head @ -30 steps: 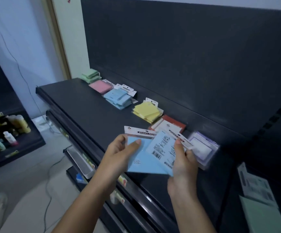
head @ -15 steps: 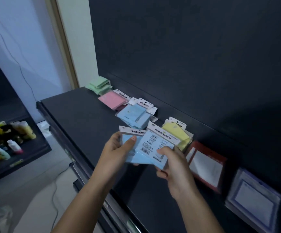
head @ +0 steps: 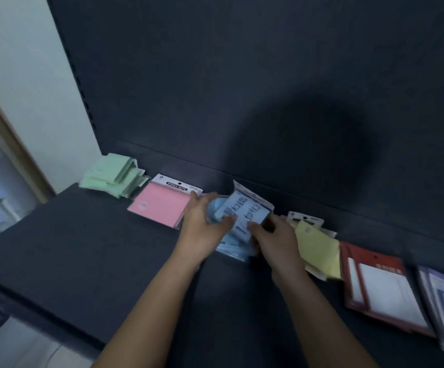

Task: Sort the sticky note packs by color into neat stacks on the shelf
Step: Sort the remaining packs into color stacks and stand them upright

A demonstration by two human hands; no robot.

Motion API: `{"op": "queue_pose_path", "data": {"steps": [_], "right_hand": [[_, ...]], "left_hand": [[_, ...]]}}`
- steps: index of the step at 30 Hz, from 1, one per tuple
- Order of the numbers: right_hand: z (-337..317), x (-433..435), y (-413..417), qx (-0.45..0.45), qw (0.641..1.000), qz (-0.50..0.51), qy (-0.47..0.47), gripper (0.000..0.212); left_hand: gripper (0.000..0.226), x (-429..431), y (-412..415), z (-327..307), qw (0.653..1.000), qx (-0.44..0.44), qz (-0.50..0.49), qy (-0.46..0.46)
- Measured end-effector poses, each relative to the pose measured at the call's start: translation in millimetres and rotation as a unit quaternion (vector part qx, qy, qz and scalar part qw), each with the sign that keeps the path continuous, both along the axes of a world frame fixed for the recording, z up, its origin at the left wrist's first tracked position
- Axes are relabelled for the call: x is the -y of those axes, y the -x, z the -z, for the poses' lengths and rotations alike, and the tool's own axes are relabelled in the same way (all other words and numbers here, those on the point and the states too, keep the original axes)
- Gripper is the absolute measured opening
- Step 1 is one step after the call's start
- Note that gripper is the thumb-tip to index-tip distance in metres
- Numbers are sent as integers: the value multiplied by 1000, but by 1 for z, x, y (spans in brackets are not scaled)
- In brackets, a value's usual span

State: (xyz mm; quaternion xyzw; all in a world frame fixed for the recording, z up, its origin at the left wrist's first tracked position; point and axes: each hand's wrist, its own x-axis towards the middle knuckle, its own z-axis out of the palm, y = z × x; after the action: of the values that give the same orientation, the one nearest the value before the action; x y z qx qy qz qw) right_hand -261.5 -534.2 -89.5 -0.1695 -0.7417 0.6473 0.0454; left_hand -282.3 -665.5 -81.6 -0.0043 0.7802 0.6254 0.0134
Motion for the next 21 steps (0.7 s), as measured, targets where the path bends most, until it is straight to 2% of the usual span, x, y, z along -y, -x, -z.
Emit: {"op": "queue_pose_path", "data": {"steps": [5,9,14,18,21], "right_hand": [[13,4,12,3,992,11,-126,23],[13,1,4,30,983,35,-178,29],[-3,-8,-26,-29,973,68,-219,40],[-17,-33,-67,-64,958,83,-267,38],[-20,-68,-109,-79,934,100,-333,35]], "left_hand": [[40,7,13,10,997,-30,71,6],[56,11,11,12,990,-87,69,84],[53,0,-9,7,975,-168,55,132],[44,-30,-40,4,963,-220,72,139],[47,-66,-73,1,953,-248,100,145]]}}
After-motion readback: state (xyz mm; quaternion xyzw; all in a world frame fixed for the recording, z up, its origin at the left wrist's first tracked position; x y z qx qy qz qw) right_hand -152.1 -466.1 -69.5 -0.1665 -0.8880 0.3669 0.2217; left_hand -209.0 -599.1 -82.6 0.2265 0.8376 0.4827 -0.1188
